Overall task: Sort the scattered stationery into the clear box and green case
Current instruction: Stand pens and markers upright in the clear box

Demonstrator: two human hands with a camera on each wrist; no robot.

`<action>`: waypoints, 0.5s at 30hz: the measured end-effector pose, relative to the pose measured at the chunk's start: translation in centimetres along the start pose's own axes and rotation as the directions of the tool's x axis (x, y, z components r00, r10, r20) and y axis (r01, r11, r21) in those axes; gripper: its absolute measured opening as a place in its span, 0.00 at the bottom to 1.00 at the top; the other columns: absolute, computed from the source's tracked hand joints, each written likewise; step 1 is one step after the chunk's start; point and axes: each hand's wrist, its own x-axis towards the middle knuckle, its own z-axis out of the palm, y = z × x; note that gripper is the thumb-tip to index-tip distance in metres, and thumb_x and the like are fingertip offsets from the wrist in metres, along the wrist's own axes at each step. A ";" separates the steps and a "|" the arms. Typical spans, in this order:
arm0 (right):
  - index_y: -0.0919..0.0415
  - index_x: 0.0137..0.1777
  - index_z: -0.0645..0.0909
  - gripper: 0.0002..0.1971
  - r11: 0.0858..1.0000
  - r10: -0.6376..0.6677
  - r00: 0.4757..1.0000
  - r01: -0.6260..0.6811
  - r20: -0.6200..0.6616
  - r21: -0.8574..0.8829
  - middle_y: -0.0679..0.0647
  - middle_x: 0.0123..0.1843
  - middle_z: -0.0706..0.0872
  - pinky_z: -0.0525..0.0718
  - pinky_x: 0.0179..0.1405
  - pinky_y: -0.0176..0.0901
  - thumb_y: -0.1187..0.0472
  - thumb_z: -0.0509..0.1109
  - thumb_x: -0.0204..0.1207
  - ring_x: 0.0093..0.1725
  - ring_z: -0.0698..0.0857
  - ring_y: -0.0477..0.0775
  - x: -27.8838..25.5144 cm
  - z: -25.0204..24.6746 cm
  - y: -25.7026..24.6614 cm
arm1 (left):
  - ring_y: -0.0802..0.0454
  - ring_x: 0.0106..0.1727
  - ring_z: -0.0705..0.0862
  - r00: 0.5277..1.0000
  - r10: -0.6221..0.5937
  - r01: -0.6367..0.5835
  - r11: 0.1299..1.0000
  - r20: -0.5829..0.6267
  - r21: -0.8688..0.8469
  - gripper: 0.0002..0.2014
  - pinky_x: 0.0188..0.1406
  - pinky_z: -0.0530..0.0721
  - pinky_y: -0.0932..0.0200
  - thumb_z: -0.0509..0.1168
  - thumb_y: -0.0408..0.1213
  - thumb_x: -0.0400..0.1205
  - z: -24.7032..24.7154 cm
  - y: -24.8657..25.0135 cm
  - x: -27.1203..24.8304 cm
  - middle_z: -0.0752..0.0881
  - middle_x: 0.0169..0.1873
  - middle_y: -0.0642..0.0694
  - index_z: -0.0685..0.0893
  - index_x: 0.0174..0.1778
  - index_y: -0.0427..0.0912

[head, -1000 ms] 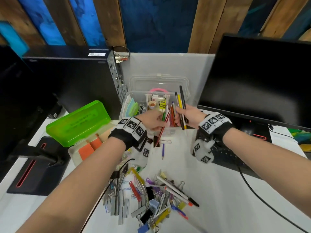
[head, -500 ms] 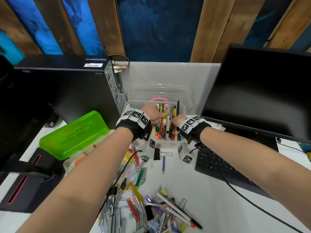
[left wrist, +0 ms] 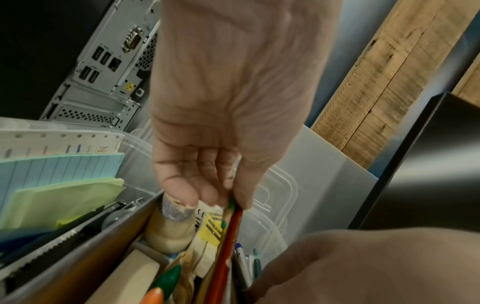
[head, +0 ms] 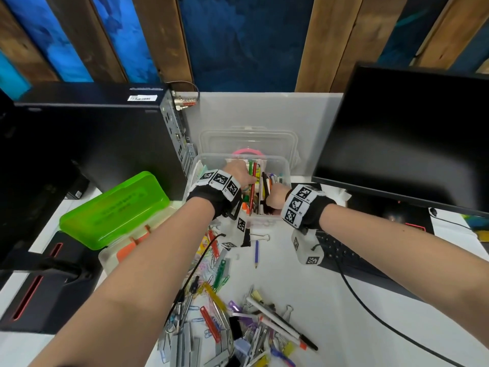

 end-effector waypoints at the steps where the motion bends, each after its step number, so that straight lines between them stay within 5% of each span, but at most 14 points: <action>1: 0.69 0.66 0.78 0.16 0.997 0.070 0.998 -0.070 0.004 0.041 0.64 0.65 0.82 0.82 0.64 0.50 0.64 0.61 0.82 0.62 0.83 0.62 -0.2 -0.2 -0.1 | 0.46 0.48 0.89 1.000 -0.003 0.004 1.000 0.016 -0.016 0.11 0.56 0.87 0.51 0.66 0.44 0.83 0.0 0.1 0.0 0.85 0.33 0.45 0.81 0.42 0.39; 3: 0.69 0.65 0.78 0.15 0.994 0.092 0.995 -0.089 -0.037 0.069 0.62 0.64 0.83 0.82 0.58 0.44 0.63 0.59 0.83 0.58 0.84 0.58 -0.6 -1.3 0.2 | 0.49 0.40 0.89 0.999 -0.012 0.016 0.995 0.046 -0.096 0.12 0.50 0.88 0.54 0.66 0.41 0.84 0.2 0.5 0.4 0.86 0.30 0.45 0.81 0.40 0.37; 6: 0.69 0.60 0.82 0.14 0.995 0.025 0.998 -0.020 -0.061 0.094 0.63 0.56 0.87 0.85 0.55 0.48 0.64 0.63 0.80 0.51 0.86 0.59 0.0 -3.0 1.1 | 0.56 0.24 0.85 0.996 -0.022 0.035 0.986 0.083 -0.162 0.12 0.35 0.87 0.61 0.66 0.40 0.84 0.6 1.5 1.0 0.86 0.24 0.47 0.81 0.37 0.37; 11: 0.67 0.57 0.81 0.12 0.958 0.036 0.991 0.003 -0.131 0.286 0.64 0.49 0.87 0.88 0.51 0.58 0.64 0.59 0.83 0.49 0.89 0.63 -0.5 -4.5 2.9 | 0.45 0.38 0.91 0.993 -0.010 0.033 0.979 0.114 -0.200 0.10 0.49 0.90 0.45 0.70 0.40 0.79 3.5 2.1 2.4 0.90 0.33 0.41 0.83 0.45 0.35; 15: 0.61 0.58 0.81 0.11 0.955 -0.015 0.983 0.069 -0.184 0.289 0.60 0.48 0.85 0.90 0.47 0.55 0.63 0.58 0.83 0.48 0.89 0.61 -0.8 -3.8 3.6 | 0.41 0.46 0.90 1.000 -0.020 0.019 0.997 -0.015 -0.079 0.17 0.50 0.89 0.45 0.76 0.44 0.72 5.5 2.0 3.5 0.90 0.42 0.38 0.85 0.48 0.35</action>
